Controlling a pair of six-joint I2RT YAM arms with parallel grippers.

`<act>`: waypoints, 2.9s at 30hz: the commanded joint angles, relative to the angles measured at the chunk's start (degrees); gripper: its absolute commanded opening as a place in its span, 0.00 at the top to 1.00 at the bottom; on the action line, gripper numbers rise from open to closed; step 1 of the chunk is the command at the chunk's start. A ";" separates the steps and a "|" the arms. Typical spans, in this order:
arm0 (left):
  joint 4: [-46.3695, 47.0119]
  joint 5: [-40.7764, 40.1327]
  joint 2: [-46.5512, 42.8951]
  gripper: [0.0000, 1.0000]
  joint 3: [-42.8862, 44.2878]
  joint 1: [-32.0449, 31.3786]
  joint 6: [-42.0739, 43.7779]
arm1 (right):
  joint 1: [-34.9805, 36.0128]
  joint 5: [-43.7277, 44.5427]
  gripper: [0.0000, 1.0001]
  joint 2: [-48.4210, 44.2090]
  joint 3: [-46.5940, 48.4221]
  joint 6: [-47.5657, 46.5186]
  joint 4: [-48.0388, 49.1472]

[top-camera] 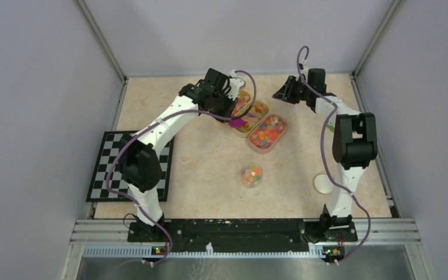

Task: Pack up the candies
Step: Scoop the fake candies from the storage box.

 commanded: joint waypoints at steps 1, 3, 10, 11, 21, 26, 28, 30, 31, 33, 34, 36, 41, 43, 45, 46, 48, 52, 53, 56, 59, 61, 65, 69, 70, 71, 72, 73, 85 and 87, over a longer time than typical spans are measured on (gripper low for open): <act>-0.16 -0.64 0.33 1.00 2.71 0.29 2.27 | 0.52 -1.77 0.70 4.99 6.13 0.53 2.58; 0.12 -0.84 0.81 1.00 2.63 0.32 2.54 | 0.52 -1.84 0.71 7.27 8.01 1.09 2.65; -0.22 -1.07 2.08 1.00 2.28 0.26 3.13 | 1.61 -4.93 0.70 12.80 12.71 -0.60 0.31; -0.12 -0.98 2.09 1.00 2.28 0.26 3.18 | 1.65 -5.41 0.70 13.26 13.28 -0.87 -0.12; 0.97 -0.15 3.58 1.00 2.89 0.25 5.49 | 2.41 -4.92 0.68 16.35 17.66 -5.65 -7.51; 0.65 0.62 4.46 1.00 3.81 0.25 5.73 | 2.36 -4.83 0.71 16.13 17.25 -6.67 -7.65; 0.85 1.05 4.74 1.00 3.93 0.24 5.76 | 2.43 -5.05 0.73 16.08 16.95 -6.92 -7.48; 1.49 1.42 5.07 1.00 3.86 0.24 5.87 | 2.42 -5.23 0.74 16.25 16.70 -7.01 -7.37; 1.93 1.48 5.28 1.00 3.86 0.32 5.89 | 2.45 -5.34 0.75 16.22 16.56 -7.08 -7.29; 2.61 1.67 5.96 1.00 3.92 0.29 5.89 | 2.48 -5.60 0.76 16.39 16.25 -7.16 -7.15; 2.96 2.00 6.30 1.00 3.94 0.28 5.90 | 2.46 -5.77 0.77 16.39 16.09 -7.22 -7.04; 3.44 2.35 6.96 1.00 3.95 0.29 5.88 | 2.53 -5.89 0.78 16.37 15.75 -7.41 -6.93; 4.44 3.14 7.77 1.00 3.66 0.24 6.22 | 2.54 -6.20 0.79 16.24 14.94 -7.61 -6.47; 5.91 3.66 7.69 1.00 2.65 0.29 6.63 | 2.58 -6.24 0.80 16.15 14.48 -7.61 -6.07; 7.53 3.74 7.56 1.00 1.54 0.26 6.73 | 2.54 -6.25 0.80 16.05 14.01 -7.61 -5.79; 7.94 3.70 7.58 1.00 1.18 0.31 6.74 | 2.53 -6.25 0.80 16.04 13.90 -7.63 -5.83; 8.71 3.33 7.78 1.00 0.60 0.29 6.68 | 2.54 -6.08 0.80 16.04 13.85 -7.87 -5.95; 7.63 3.39 8.35 1.00 1.40 0.29 6.57 | 2.56 -5.67 0.81 15.78 13.83 -7.94 -6.04; 6.62 3.21 8.32 1.00 2.15 0.27 6.47 | 2.54 -5.49 0.81 15.71 13.91 -7.83 -6.11; 2.96 1.87 7.44 1.00 4.27 0.25 6.47 | 2.54 -5.37 0.81 15.53 14.01 -7.45 -5.81; 1.01 0.44 5.14 1.00 4.70 0.27 6.31 | 2.58 -5.13 0.81 15.31 14.02 -7.30 -5.85; 0.63 0.01 3.03 1.00 4.12 0.25 6.27 | 2.55 -4.94 0.81 15.10 13.96 -7.42 -5.95; -1.96 -1.09 1.55 1.00 4.78 0.35 6.89 | 2.54 -4.88 0.81 14.52 13.23 -7.49 -5.70; -5.75 -0.63 1.43 1.00 6.34 0.35 7.73 | 2.54 -4.43 0.81 14.07 12.82 -8.42 -6.53; -6.16 -0.86 1.11 1.00 6.33 0.37 7.94 | 2.54 -4.34 0.81 13.98 12.67 -8.55 -6.56; -6.34 -0.85 0.69 1.00 6.18 0.39 8.04 | 2.54 -4.25 0.81 13.87 12.48 -8.58 -6.51; -6.38 -0.89 0.40 1.00 6.10 0.40 8.23 | 2.54 -4.23 0.81 13.71 12.10 -8.51 -6.28; -6.41 -0.77 0.08 1.00 6.32 0.38 8.37 | 2.54 -4.23 0.81 13.66 11.90 -8.45 -6.05; -12.88 2.53 4.75 1.00 12.64 0.79 10.30 | 2.54 -3.96 0.81 13.41 11.48 -9.18 -6.16; -13.46 2.76 5.70 1.00 13.16 0.83 10.74 | 2.54 -3.95 0.81 13.43 11.49 -9.11 -6.02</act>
